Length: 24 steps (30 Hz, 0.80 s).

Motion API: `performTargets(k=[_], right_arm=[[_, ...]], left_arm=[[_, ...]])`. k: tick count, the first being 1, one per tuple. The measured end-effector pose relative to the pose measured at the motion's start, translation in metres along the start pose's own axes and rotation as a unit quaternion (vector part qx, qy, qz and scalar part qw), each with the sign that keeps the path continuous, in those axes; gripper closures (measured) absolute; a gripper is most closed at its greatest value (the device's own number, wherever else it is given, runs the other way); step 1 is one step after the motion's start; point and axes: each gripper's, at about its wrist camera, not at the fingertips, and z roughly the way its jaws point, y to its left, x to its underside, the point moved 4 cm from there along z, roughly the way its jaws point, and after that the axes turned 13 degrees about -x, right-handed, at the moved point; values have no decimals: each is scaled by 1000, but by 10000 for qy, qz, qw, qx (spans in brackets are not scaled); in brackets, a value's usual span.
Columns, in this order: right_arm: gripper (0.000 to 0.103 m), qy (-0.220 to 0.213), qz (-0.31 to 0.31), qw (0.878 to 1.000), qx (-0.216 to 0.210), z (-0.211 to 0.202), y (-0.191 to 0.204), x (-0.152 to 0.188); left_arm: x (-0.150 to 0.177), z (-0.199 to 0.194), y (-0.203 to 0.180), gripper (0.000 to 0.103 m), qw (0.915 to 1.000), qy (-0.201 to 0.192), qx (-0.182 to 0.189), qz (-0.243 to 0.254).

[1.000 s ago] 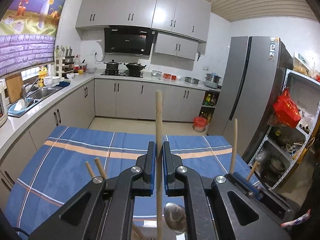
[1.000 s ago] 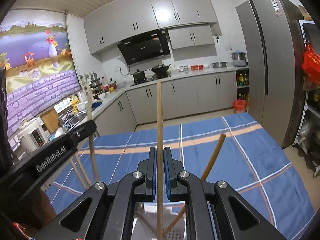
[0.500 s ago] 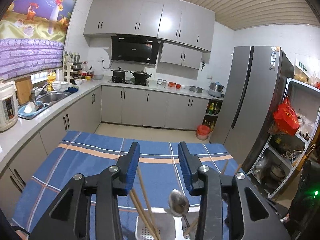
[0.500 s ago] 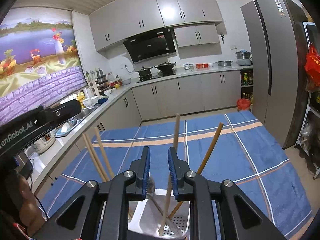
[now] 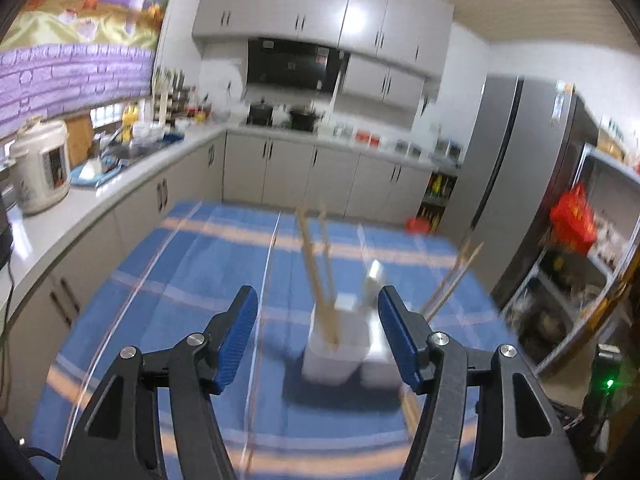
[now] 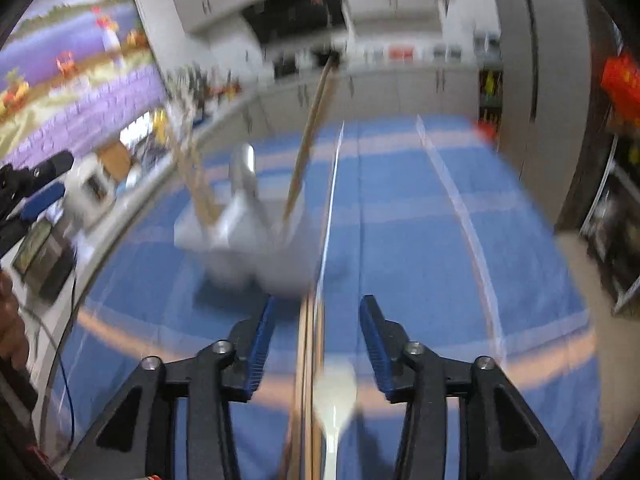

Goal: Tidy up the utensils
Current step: 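Move both tools back down to the loose chopsticks and cream spoon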

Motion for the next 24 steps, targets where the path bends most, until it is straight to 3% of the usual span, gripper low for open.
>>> performTargets(k=[6,10,15,19,24], right_arm=[[69,770,46,9970,97,15,-13,68],[72,1008,-8,9943,335,25,-22,85],[93,1061,-133,9911,795,29,-30,86],[93,978,207,9879,1187,15,-53,85],[93,858,500,9872,1245,-3,-72,88]], left_arm=[[75,12,5,42,9946,1003,22,264],[110,23,-7,42,9842,1715,431,106],[134,33,-35,42,9765,2028,643,338],[143,44,-69,42,9695,2223,828,613],[152,59,-115,42,9619,2323,909,1117]])
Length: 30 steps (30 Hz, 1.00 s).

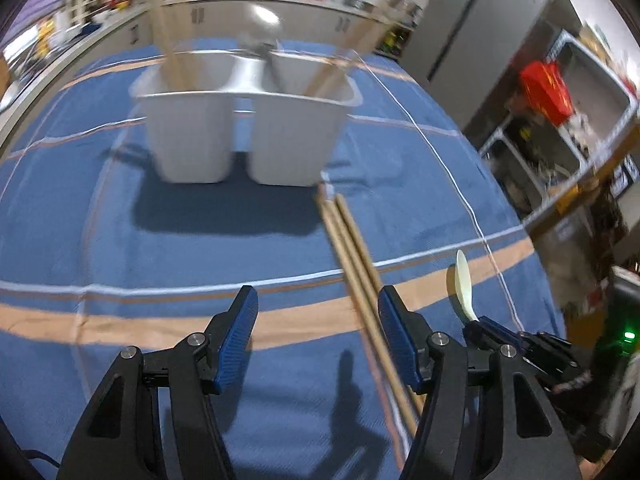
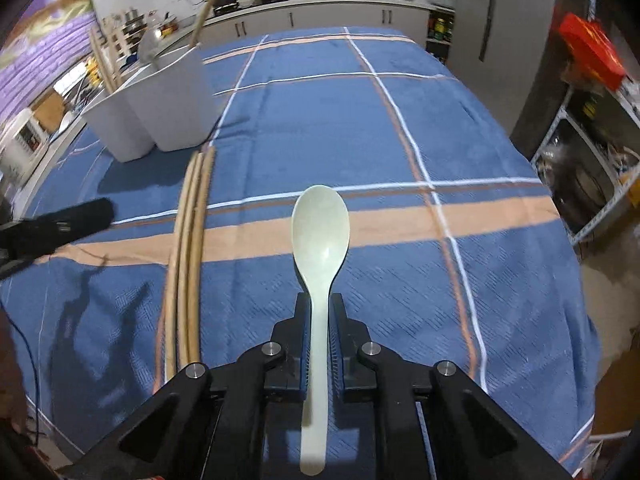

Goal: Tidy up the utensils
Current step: 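Move both tools back down to the loose chopsticks and cream spoon, then close the left tool on a wooden chopstick while the right tool approaches another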

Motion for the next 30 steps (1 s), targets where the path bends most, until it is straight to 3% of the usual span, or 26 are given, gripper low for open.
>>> performTargets(k=[2,6,8,10,13,19,21,23,26,28,30], right_arm=[[93,-29,61,10000,-13,-2,-4,2],[93,-50,72,10000,-1,-3,-2,3],[93,-64,74,10000,12,-4,0,4],[93,-78,78,9999,1,-4,0,5],[93,-51,107,9999,-78,-4,1,5],[93,14,57,9993,-382,2,14,3],[89,42,-129,9999,-25,5,17,0],[84,-10,-389,9964,752,-1,17,-5],[84,-166,-731,9972,-89,-15,45,-8],[84,-58,-877,9938,-686,-12,62,-5],[86,208,-906,9909,-971,4,74,-1]], left_arm=[[-2,11,-15,46,9997,55,-62,219],[1,31,-34,76,9975,283,-240,607],[3,31,-39,81,9972,200,-277,670],[4,30,-44,103,9955,183,-318,876],[9,29,-34,103,9943,288,-405,942],[14,22,17,103,9956,394,-590,608],[13,21,35,103,9960,465,-646,407],[14,16,46,103,9975,473,-478,199],[14,2,61,103,9989,360,-313,-44],[15,-5,69,103,9989,308,-312,-149],[19,-11,77,103,9988,284,-329,-243]])
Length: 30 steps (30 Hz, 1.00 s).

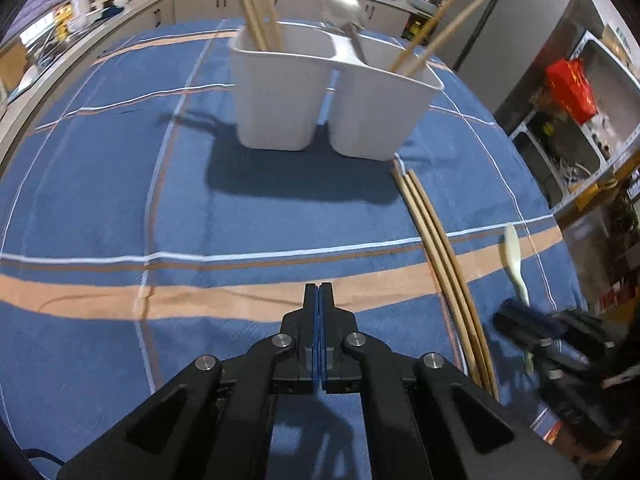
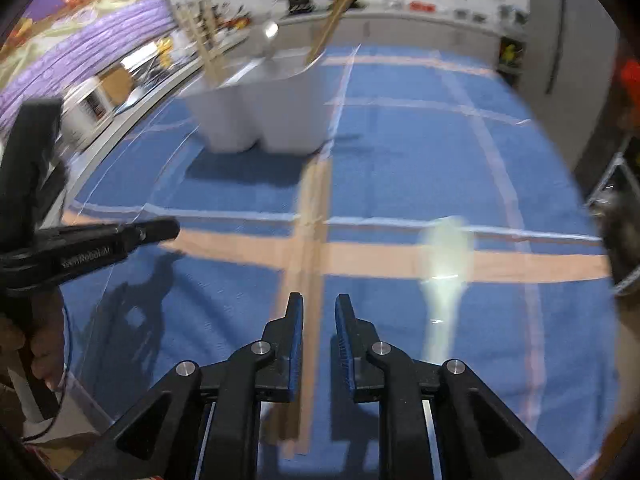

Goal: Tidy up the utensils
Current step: 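Close the left tool on a wooden chopstick while the right tool approaches another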

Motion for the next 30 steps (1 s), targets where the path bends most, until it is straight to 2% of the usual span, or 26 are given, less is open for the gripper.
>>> performTargets(k=[5,7,9,10,11,12,17,19,22,24,30], right_arm=[[92,158,236,9995,-104,23,2,-3],[94,225,530,9968,-554,30,9,-4],[99,436,862,9859,-1365,43,25,1],[100,496,896,9821,-1584,48,34,3],[100,484,843,9829,-1562,49,38,5],[101,412,727,9874,-1345,47,40,5],[102,289,676,9973,-48,27,11,4],[102,244,867,9959,-114,23,-1,4],[94,154,1024,9938,-398,22,1,1],[82,50,995,9933,-592,21,8,-2],[81,-90,890,9936,-687,31,25,-10]], left_arm=[[6,-6,23,103,9997,-98,-190,-138],[11,-5,32,103,9993,-109,-259,-254],[14,-4,42,103,9988,-62,-345,-345],[17,-5,44,103,9985,-49,-384,-375],[19,-6,47,103,9984,-50,-404,-395],[21,-8,51,103,9982,-67,-438,-416],[26,-7,47,103,9986,-64,-393,-352],[23,-4,36,100,9994,-56,-275,-224],[14,1,17,91,9999,-87,-37,-43],[8,6,7,91,9999,-72,85,42],[-8,26,-24,91,9983,-12,426,386]])
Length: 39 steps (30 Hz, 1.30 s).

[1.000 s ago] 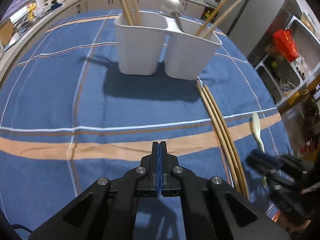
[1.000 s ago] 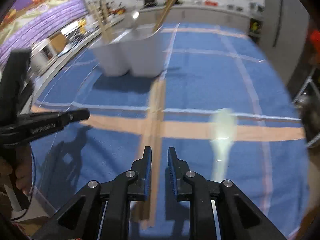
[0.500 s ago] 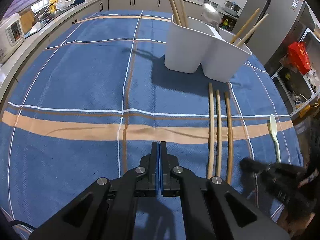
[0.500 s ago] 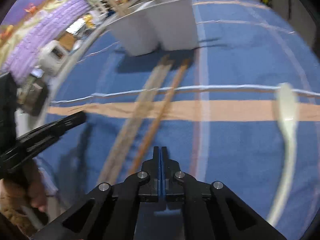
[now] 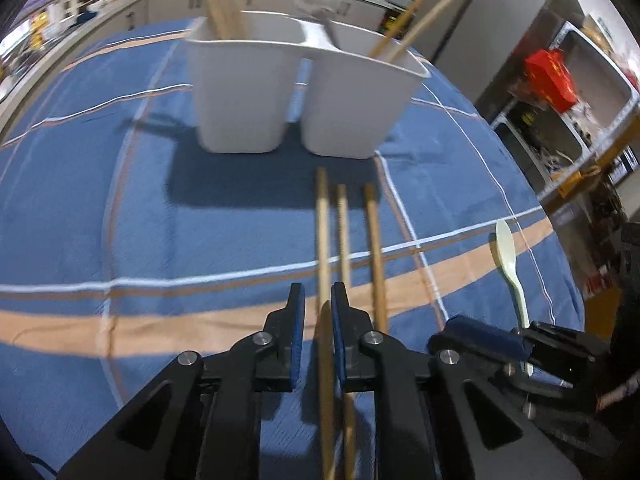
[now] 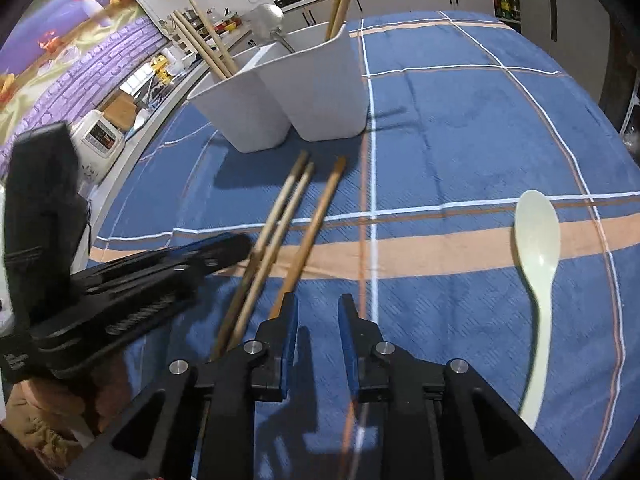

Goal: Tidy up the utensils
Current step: 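Close the left tool on a wooden chopstick while the right tool approaches another, then close the right tool on a wooden chopstick while the left tool holds its chopstick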

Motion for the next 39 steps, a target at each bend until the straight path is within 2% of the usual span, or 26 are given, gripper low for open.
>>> performTargets(k=[5,6,12,17,19,20,25,29,32,34,39], right_arm=[[81,-11,-26,10000,36,-2,-5,0],[81,-10,-14,10000,43,0,-5,-1],[81,67,-125,9998,167,12,-3,-17],[81,299,-380,9973,554,39,4,-35],[93,334,-520,9948,804,45,7,-39],[92,388,-535,9943,837,47,8,-40],[94,640,-548,9926,869,35,3,-26],[94,1001,-549,9892,916,11,-11,-2],[92,1110,-500,9882,933,-3,-22,8],[90,1121,-428,9875,1019,-6,-29,9],[90,1343,-406,9834,1152,5,-28,-6]], left_arm=[[-4,8,-9,91,9996,-23,-28,267],[-6,9,-9,98,9994,-38,-108,320],[-7,15,-8,97,9992,29,-113,383],[0,11,5,98,9996,140,-164,161],[6,8,16,98,9996,247,-85,-62],[10,6,20,98,9995,291,-61,-144],[33,-5,33,98,9980,492,-145,-358],[48,-16,32,98,9980,554,-202,-235],[45,-17,31,98,9983,502,-224,-192],[39,-11,29,98,9975,603,-336,-123],[27,1,27,97,9962,794,-342,59]])
